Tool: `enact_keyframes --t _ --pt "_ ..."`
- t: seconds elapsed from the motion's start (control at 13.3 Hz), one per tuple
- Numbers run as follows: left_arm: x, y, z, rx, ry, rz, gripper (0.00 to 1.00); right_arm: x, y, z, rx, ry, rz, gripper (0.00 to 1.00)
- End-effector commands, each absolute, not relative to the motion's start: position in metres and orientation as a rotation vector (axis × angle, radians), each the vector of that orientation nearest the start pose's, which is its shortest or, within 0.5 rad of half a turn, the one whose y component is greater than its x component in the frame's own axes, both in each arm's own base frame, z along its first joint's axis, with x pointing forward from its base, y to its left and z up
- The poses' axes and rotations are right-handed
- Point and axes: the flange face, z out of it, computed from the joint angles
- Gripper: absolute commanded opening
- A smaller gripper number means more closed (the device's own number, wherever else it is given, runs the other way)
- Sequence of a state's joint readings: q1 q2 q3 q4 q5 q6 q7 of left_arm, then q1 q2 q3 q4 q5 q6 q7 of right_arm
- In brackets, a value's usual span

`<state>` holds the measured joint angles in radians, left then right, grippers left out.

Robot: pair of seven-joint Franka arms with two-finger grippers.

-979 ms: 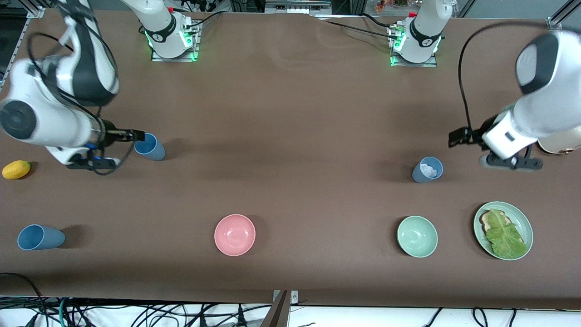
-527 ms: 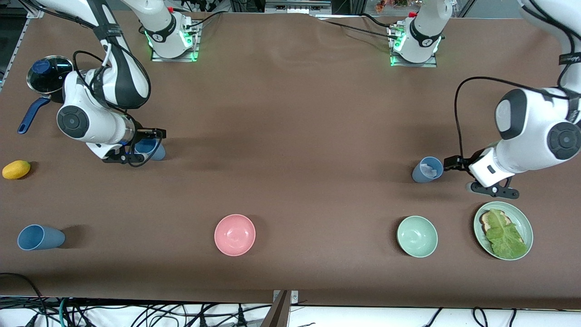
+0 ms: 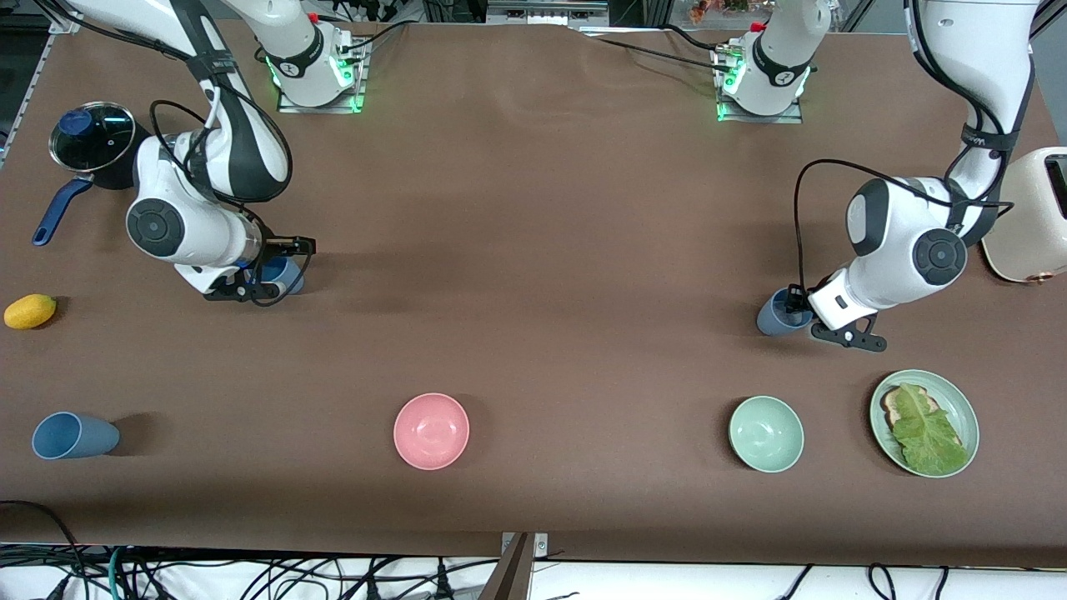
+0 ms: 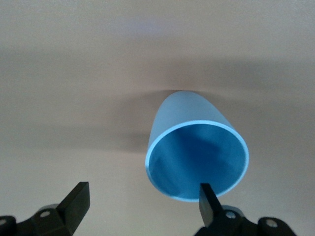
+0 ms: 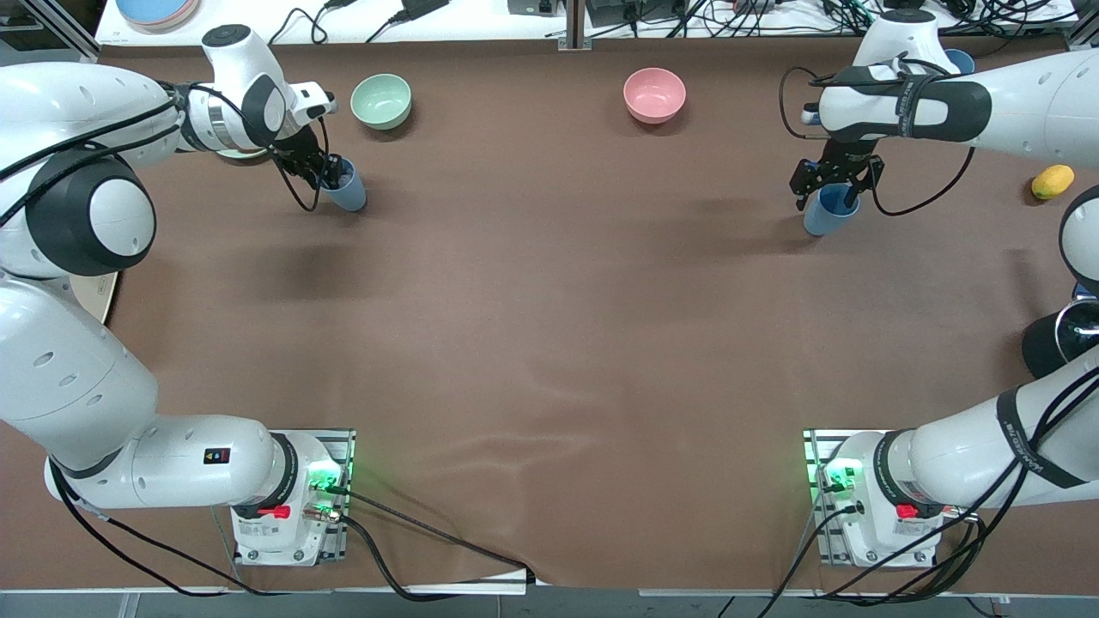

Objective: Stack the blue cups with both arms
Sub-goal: 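Grasp the blue cup with the right gripper while the left gripper grasps another, then carry the cup to mid-table with the left gripper while the right gripper follows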

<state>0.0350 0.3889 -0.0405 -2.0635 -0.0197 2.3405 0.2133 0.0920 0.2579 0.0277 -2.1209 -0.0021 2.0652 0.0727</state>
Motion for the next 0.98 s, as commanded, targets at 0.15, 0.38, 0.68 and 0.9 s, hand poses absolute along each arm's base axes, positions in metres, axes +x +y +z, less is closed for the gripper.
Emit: enact_keyframes --t 0.15,0.38,0.68,0.9 --pt "0.589 -0.008 0.256 -3.143 0.348 0.132 0.00 0.538 0.062 0.261 -3.160 -0.091 0.494 0.39" --pt "0.603 -0.059 0.290 -3.179 0.297 0.182 0.00 0.541 0.058 0.262 -3.171 -0.123 0.487 0.10" --pt "0.587 -0.198 0.319 -3.229 -0.005 0.215 0.00 0.543 0.058 0.264 -3.172 -0.127 0.480 0.00" --pt "0.564 -0.296 0.317 -3.240 -0.138 0.241 0.00 0.568 0.082 0.301 -3.180 -0.162 0.419 0.00"
